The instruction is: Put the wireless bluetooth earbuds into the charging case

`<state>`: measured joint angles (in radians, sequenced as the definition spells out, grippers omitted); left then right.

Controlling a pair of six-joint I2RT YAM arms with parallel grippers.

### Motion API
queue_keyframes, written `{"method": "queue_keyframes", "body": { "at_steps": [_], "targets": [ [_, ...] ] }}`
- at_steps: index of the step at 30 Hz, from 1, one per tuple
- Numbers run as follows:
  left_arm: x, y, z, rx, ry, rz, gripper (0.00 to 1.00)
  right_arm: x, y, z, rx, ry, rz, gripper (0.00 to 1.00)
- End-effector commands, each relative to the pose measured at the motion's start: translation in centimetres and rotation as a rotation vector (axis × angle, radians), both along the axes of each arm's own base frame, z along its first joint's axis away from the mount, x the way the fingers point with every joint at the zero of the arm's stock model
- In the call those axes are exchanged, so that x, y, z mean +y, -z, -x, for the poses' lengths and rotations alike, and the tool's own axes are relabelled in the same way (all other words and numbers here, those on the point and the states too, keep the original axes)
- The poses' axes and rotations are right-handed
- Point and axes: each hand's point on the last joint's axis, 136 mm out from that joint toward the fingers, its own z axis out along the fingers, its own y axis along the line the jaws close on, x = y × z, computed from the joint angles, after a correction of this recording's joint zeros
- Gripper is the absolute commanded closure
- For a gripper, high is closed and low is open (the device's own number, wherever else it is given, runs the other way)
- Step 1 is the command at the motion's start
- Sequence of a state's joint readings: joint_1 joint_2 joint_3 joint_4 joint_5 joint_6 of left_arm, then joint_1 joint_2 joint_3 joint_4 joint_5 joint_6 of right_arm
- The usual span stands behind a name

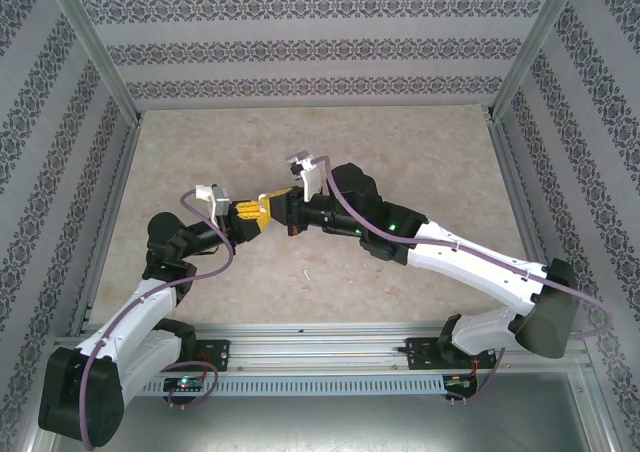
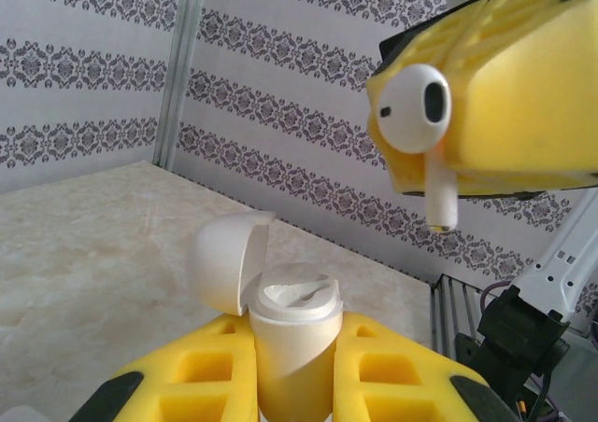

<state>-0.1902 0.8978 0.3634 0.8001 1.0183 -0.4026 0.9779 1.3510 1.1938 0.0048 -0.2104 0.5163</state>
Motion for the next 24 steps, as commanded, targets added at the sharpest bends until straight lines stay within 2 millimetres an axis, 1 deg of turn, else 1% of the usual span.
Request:
{"method": "queue_keyframes", "body": {
  "at_steps": [1, 13, 18, 23, 24],
  "targets": [
    [-0.4, -2.3, 1.3, -0.089, 0.042, 0.026, 1.00, 0.6, -1.3, 0.2, -0.068, -0.034, -0.020, 0.94],
    [-0.9, -3.1, 2.0, -0.083, 0.116, 0.075, 1.00, 0.0, 0.3, -0.2, -0.112, -0.016, 0.064, 0.94],
    [-0.9, -3.5, 1.9, -0.093, 0.123, 0.094, 1.00, -0.5, 1.4, -0.4, -0.118, -0.003, 0.113, 0.94],
    [-0.9, -4.0, 1.9, -0.100, 0.124, 0.098, 1.00, -1.3, 2.0, -0.3, -0.125, 0.019, 0.126, 0.94],
    [-0.9, -4.0, 1.8, -0.099, 0.125, 0.098, 1.00, -1.5, 1.8, -0.4, -0.130, 0.023, 0.121, 0.94]
  ]
}}
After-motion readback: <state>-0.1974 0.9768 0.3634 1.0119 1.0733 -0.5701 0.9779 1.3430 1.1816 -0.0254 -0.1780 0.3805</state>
